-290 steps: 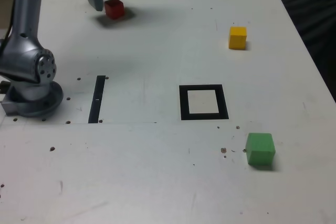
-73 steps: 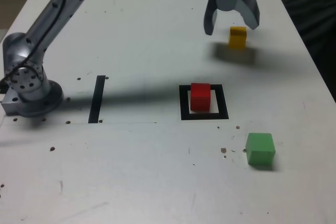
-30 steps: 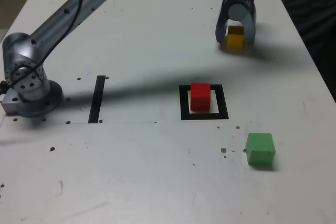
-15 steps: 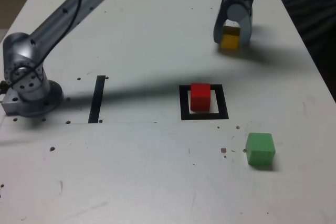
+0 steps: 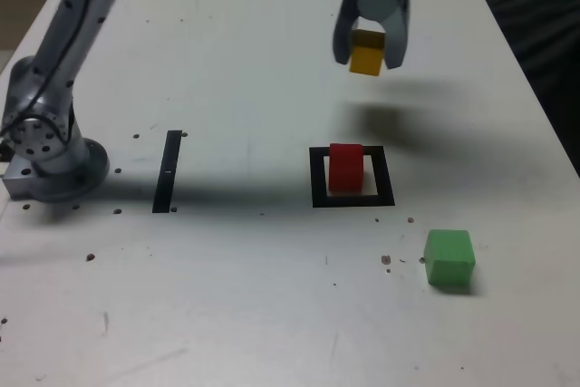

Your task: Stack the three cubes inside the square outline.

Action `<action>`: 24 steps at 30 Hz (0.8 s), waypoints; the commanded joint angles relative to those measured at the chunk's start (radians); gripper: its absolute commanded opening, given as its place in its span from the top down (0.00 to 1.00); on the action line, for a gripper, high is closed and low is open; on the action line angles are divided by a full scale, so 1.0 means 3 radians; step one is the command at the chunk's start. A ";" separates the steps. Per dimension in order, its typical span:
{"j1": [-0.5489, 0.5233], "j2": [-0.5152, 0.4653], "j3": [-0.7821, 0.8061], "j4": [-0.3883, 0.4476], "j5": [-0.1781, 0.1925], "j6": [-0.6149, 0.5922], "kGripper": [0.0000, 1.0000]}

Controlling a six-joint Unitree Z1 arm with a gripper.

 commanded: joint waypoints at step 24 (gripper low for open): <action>-0.0712 -0.0836 0.1478 -0.0906 -0.0449 -0.0644 0.74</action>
